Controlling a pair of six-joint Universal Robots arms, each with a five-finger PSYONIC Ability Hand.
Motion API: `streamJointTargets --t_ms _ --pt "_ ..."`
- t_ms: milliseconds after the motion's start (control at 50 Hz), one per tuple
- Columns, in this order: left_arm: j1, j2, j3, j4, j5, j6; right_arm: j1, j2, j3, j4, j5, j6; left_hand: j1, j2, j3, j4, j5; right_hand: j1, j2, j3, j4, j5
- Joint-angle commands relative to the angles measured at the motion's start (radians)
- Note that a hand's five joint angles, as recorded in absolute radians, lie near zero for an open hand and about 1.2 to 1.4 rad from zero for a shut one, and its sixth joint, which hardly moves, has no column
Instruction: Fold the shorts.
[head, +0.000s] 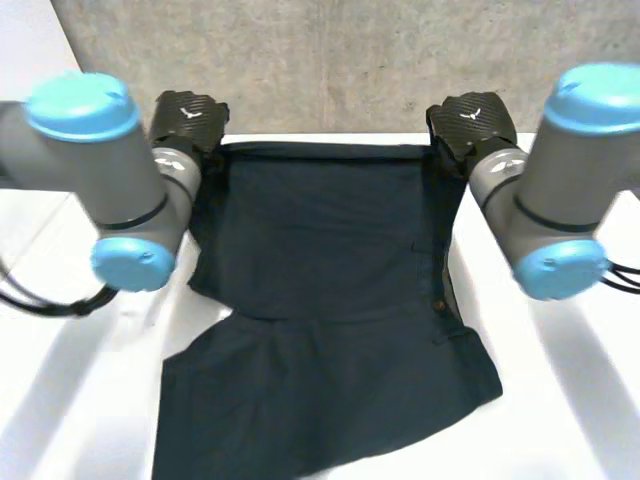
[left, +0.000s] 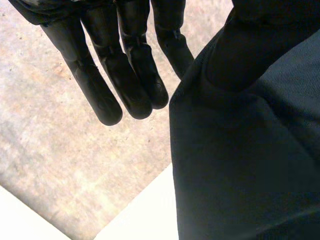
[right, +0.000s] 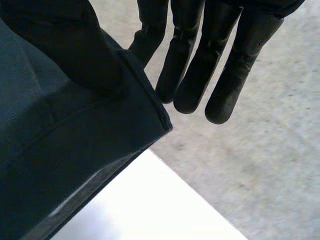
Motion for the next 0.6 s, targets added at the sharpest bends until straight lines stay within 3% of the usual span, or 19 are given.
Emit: streamJointTargets --t_ms 20,40,60,180,340,440,600 --pt "-0.001 -0.257 0.324 0.16 0.014 0.074 0.001 0.184 -0.17 -0.281 0.016 -0.076 0.094 0.003 0.01 -0.004 0.037 0.254 0.056 0.05 0.045 0.078" --pt "-0.003 -0.263 0.324 0.184 0.018 0.074 0.001 0.201 -0.189 -0.286 0.014 -0.08 -0.246 -0.336 -0.329 -0.343 -0.302 -0.114 -0.312 -0.317 -0.323 -0.289" --pt "-0.007 -0.271 0.317 0.225 0.029 0.08 0.001 0.233 -0.224 -0.27 0.008 -0.094 -0.934 -1.024 -1.017 -1.031 -0.991 -0.809 -1.007 -1.013 -1.018 -0.984" --pt "-0.015 -0.265 0.229 0.315 0.034 0.084 0.004 0.231 -0.234 -0.109 0.008 -0.096 -0.934 -1.024 -1.017 -1.031 -0.991 -0.809 -1.007 -1.013 -1.018 -0.984" --pt "-0.003 -0.05 -0.069 0.266 -0.008 0.068 -0.012 -0.024 0.073 0.009 -0.019 -0.096 -0.933 -1.023 -1.016 -1.03 -0.99 -0.809 -1.007 -1.013 -1.018 -0.984" --pt "0.0 0.195 -0.399 0.166 -0.009 0.007 -0.054 -0.185 0.347 0.116 -0.168 -0.113 -0.901 -0.991 -0.984 -0.998 -0.957 -0.809 -1.007 -1.013 -1.018 -0.984" --pt "-0.019 0.512 -0.807 0.007 0.004 -0.157 -0.153 -0.4 0.69 0.159 -0.306 -0.145 -0.857 -0.947 -0.94 -0.954 -0.913 -0.72 -0.917 -0.923 -0.929 -0.895"
